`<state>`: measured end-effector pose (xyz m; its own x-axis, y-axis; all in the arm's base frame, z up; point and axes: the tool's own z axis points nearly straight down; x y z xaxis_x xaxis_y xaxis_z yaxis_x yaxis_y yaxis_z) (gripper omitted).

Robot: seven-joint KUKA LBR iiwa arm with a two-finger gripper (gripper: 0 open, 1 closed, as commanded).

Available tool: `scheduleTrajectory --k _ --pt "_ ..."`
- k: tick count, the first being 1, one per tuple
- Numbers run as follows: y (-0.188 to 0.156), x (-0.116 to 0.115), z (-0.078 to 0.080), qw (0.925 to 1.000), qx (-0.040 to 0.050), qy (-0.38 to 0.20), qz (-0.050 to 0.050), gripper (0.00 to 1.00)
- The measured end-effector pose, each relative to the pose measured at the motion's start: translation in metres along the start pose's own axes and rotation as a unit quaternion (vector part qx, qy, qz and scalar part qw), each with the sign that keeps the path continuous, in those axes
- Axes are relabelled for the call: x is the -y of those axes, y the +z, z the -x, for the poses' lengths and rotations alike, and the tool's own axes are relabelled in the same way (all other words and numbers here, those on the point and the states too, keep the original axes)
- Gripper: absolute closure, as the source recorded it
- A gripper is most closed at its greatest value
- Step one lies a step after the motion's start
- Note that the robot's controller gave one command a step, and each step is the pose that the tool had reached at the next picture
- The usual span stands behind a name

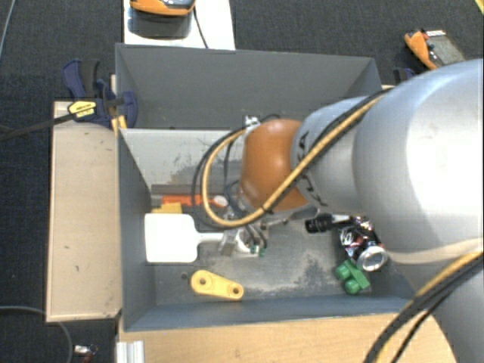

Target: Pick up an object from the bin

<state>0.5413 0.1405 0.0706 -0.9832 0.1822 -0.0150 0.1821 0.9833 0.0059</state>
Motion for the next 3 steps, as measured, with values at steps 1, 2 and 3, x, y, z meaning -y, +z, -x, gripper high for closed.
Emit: scheduleTrajectory --k 1,2,3 --pt "0.0 0.0 0.0 1.0 0.0 0.0 0.0 1.0" --pt "0.0001 0.0003 0.0078 0.9999 0.0013 0.011 0.001 1.0" --pt "0.0001 -0.0002 0.0099 0.9999 0.0018 0.014 0.001 1.0"
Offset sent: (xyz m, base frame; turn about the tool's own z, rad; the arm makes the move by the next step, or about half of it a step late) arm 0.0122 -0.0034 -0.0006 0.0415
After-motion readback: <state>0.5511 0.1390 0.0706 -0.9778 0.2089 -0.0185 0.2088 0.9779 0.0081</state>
